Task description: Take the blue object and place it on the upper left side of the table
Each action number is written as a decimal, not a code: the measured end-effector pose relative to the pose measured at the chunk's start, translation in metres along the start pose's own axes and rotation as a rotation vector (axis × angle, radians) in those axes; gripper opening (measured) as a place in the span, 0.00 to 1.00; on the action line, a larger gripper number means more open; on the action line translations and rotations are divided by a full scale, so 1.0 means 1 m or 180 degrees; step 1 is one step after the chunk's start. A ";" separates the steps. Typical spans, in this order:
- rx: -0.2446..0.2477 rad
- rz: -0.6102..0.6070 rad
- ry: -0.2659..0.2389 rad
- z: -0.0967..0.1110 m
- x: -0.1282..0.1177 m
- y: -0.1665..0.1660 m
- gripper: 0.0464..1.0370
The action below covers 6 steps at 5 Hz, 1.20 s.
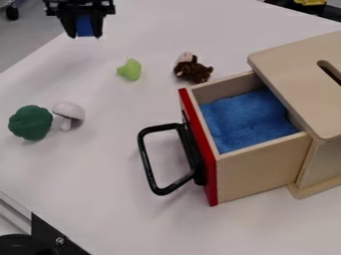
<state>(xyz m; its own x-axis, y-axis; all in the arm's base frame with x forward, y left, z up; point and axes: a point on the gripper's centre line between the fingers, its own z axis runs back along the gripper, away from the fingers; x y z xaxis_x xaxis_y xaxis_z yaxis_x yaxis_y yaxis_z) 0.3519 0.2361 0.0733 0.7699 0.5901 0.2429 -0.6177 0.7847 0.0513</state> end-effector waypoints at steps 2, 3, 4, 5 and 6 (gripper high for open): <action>0.0029 0.0119 0.0073 -0.031 0.040 0.007 0.55; -0.0071 0.0113 0.0174 -0.045 0.044 0.004 0.55; -0.0046 0.0112 0.0344 -0.060 0.042 0.004 0.55; -0.0055 0.0207 0.0459 -0.068 0.042 0.002 0.55; 0.0179 0.0214 0.0413 -0.072 0.043 0.005 0.55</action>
<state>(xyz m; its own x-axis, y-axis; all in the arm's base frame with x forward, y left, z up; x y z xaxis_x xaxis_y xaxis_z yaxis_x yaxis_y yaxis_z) 0.3937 0.2791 0.0146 0.7386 0.6633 0.1206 -0.6737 0.7330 0.0943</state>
